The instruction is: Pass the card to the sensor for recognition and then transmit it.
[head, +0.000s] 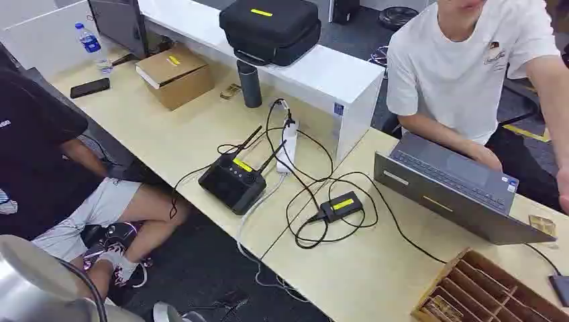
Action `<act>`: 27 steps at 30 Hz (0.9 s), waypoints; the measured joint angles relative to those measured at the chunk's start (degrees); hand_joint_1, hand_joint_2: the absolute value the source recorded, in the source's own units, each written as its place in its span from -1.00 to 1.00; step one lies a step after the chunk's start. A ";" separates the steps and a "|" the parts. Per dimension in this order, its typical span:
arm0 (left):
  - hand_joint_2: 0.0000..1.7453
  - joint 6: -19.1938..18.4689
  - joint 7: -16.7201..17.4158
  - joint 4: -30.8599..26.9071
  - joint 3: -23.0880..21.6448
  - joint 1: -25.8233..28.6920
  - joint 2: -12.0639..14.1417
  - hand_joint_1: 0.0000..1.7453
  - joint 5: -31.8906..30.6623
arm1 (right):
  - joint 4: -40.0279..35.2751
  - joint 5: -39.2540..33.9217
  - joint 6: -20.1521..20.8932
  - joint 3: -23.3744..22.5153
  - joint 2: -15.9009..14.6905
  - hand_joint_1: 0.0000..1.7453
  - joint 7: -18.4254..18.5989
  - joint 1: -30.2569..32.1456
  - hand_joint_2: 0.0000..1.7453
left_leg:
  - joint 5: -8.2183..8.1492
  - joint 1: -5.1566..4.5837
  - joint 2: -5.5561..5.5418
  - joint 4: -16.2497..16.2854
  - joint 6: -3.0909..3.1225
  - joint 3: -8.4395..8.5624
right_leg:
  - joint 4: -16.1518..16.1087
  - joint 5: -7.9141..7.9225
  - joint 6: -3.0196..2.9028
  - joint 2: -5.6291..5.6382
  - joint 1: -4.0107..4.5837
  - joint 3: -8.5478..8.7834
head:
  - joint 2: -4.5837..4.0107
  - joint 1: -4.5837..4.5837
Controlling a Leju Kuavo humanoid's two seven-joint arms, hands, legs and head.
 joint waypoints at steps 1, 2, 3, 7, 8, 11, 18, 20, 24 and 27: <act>1.00 0.00 0.00 0.00 0.00 0.00 0.00 -1.00 0.00 | 0.00 0.00 0.00 0.00 0.00 1.00 0.00 0.01 1.00 | 0.00 0.00 0.00 0.00 0.00 0.00 | 0.00 0.00 0.00 0.00 0.00 0.00 | 0.00 0.00; 1.00 -0.07 -0.13 0.00 0.00 -0.01 0.00 -1.00 -0.02 | -0.22 0.00 0.02 -0.59 0.00 1.00 -0.02 0.30 1.00 | 0.00 0.00 0.00 0.00 0.00 0.00 | 0.00 0.00 0.00 0.00 0.00 0.00 | 0.00 -0.02; 1.00 -0.09 -0.96 0.00 0.00 0.00 0.00 -1.00 -0.50 | -0.44 0.00 0.05 -0.77 0.00 1.00 -0.15 0.47 1.00 | 0.00 0.01 0.00 0.00 0.00 0.00 | 0.00 0.00 0.00 0.00 0.01 0.00 | 0.00 -0.02; 1.00 0.74 -2.23 0.00 0.00 -0.01 0.00 -1.00 -1.07 | -1.14 0.13 -0.13 -1.23 0.00 1.00 -0.33 1.62 1.00 | 0.00 0.02 0.01 0.00 0.00 0.01 | 0.00 0.00 0.00 0.01 0.03 0.00 | 0.00 0.00; 1.00 1.05 -2.23 0.00 0.00 -0.01 0.00 -1.00 -1.09 | -1.40 0.28 -0.22 -1.36 0.00 1.00 -0.33 1.99 1.00 | 0.00 0.02 0.01 0.01 0.00 0.02 | -0.01 0.00 0.00 0.01 0.03 -0.01 | 0.00 0.00; 1.00 1.38 -2.23 0.00 0.00 0.03 0.00 -1.00 -1.18 | -2.14 0.70 -0.70 -2.30 -0.42 1.00 -0.55 3.61 1.00 | 0.00 0.02 -0.01 0.01 0.00 0.01 | -0.01 0.00 0.00 -0.01 0.03 0.00 | 0.00 0.00; 1.00 2.14 -2.23 0.00 0.00 0.12 0.00 -1.00 -1.18 | -3.89 0.09 -2.32 -4.83 -3.17 1.00 -2.08 7.97 1.00 | -0.01 0.02 -0.01 0.05 0.00 -0.01 | -0.03 0.00 0.00 -0.01 0.03 0.00 | 0.00 0.00; 1.00 2.38 -2.23 0.00 0.00 0.12 0.00 -1.00 -1.18 | -4.64 -0.29 -2.49 -5.84 -4.20 1.00 -2.34 9.46 1.00 | -0.01 0.01 0.00 0.05 0.01 -0.01 | -0.03 0.00 0.00 -0.01 0.03 0.00 | 0.00 0.00; 1.00 2.71 -2.23 0.00 0.00 0.15 0.02 -1.00 -1.18 | -6.01 -0.94 -2.56 -8.16 -5.95 1.00 -2.91 12.22 1.00 | -0.01 0.01 0.00 0.05 0.01 -0.02 | -0.03 0.00 0.00 -0.01 0.03 0.00 | 0.00 0.00; 1.00 2.75 -2.23 0.00 0.00 0.12 0.04 -1.00 -1.05 | -7.01 -1.53 -2.73 -9.76 -7.12 1.00 -3.28 13.76 1.00 | -0.01 0.01 0.01 0.05 0.01 0.00 | -0.03 0.00 0.00 0.01 0.03 -0.01 | 0.00 -0.02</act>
